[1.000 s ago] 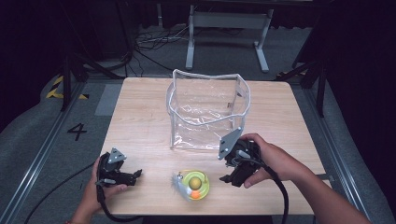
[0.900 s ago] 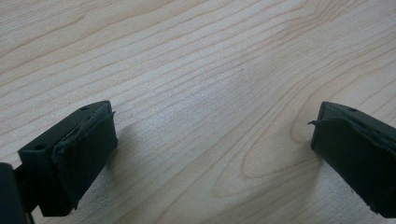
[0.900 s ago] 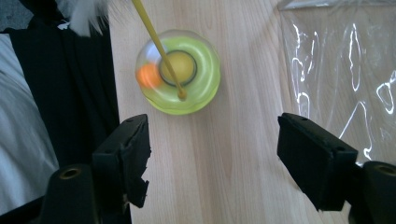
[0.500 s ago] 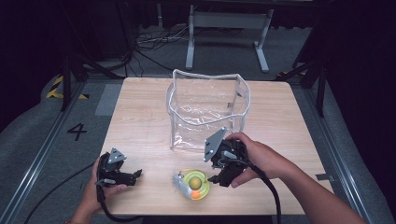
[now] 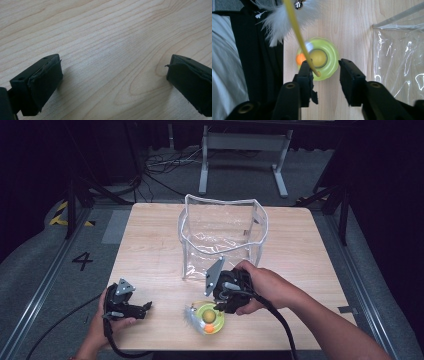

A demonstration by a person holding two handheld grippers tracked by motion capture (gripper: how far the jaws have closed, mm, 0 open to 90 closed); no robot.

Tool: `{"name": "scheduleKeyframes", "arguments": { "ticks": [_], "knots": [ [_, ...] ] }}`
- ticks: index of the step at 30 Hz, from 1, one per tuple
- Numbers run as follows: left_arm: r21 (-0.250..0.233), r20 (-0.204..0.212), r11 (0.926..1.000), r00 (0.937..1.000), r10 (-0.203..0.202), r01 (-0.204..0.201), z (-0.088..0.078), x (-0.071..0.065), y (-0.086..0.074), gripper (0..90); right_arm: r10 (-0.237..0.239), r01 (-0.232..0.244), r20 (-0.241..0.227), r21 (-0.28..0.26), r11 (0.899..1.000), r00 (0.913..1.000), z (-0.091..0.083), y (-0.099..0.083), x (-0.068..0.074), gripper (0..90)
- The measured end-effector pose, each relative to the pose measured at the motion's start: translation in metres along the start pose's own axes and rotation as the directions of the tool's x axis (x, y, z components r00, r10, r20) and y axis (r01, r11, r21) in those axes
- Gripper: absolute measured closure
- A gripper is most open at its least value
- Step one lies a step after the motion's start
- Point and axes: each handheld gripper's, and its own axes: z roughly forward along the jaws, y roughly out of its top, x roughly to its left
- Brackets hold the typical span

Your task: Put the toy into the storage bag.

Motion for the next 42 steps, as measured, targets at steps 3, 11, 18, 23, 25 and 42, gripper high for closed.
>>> {"name": "scheduleKeyframes", "arguments": {
  "ticks": [3,11,18,23,25,42],
  "knots": [
    [0.001,0.001,1.0000,1.0000,-0.001,0.001,0.000,0.000,0.000,0.5,-0.017,0.017,0.002,0.011,1.000,0.9998,-0.001,0.005,0.000,78.8],
    [0.002,0.002,1.0000,1.0000,0.001,-0.001,0.000,0.000,0.000,0.5,-0.053,0.053,-0.005,0.047,0.997,0.9986,0.004,0.012,0.003,87.9],
    [0.002,0.003,1.0000,1.0000,0.000,0.000,0.000,0.000,0.000,0.5,-0.048,0.047,0.015,0.071,0.996,0.9987,-0.004,0.006,0.004,88.0],
    [0.000,0.003,1.0000,1.0000,0.000,0.000,0.000,0.000,0.000,0.5,-0.023,0.022,0.030,0.030,0.999,0.9993,-0.020,-0.012,0.000,87.9],
    [0.002,0.002,1.0000,1.0000,0.002,-0.002,0.000,0.000,0.000,0.5,-0.013,0.012,0.034,0.025,1.000,0.9993,-0.026,-0.019,-0.001,87.9],
    [0.001,-0.004,0.9999,0.9999,-0.010,0.010,0.000,-0.001,0.000,0.6,0.144,-0.151,0.129,0.044,0.988,0.9812,-0.080,-0.091,-0.017,87.9]
  ]
}}
